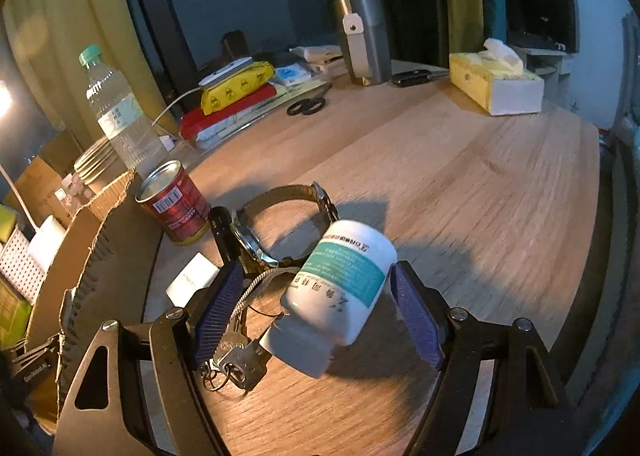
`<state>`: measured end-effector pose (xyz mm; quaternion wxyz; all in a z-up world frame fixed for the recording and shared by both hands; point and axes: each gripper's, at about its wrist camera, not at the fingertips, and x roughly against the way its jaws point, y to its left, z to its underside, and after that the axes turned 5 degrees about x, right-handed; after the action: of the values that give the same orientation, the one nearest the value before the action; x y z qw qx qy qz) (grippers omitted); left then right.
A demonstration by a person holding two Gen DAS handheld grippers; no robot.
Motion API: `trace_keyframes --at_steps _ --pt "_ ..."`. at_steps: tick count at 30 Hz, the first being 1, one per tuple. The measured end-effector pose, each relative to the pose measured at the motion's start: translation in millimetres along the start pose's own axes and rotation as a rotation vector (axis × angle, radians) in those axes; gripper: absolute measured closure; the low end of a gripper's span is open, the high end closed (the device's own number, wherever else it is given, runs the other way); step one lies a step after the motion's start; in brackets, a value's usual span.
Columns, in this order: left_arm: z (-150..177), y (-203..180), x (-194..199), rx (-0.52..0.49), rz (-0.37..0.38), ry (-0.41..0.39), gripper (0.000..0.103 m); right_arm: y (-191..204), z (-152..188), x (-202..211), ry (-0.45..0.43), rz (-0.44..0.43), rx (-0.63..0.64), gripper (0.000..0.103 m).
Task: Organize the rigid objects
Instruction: 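Grasp the white pill bottle with the right tool and lift it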
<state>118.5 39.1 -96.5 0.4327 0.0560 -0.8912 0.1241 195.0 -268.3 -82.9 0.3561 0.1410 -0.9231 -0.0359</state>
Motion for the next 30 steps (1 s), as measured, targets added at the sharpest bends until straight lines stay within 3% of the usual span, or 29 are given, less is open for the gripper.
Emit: trace_keyframes --at_steps 4,7,10,20,30 --pt "0 1 0 0.000 0.000 0.000 0.090 -10 -1 1 -0.007 -0.025 -0.048 0.025" --pt "0 1 0 0.000 0.000 0.000 0.090 -15 -1 -1 0.002 -0.035 -0.076 0.031" --pt "0 1 0 0.000 0.001 0.000 0.090 -19 -1 -4 0.014 -0.034 -0.088 0.044" --pt "0 1 0 0.000 0.001 0.000 0.090 -18 0 0 -0.002 -0.049 -0.072 0.052" --pt "0 1 0 0.000 0.001 0.000 0.090 -21 0 18 -0.062 -0.047 -0.073 0.053"
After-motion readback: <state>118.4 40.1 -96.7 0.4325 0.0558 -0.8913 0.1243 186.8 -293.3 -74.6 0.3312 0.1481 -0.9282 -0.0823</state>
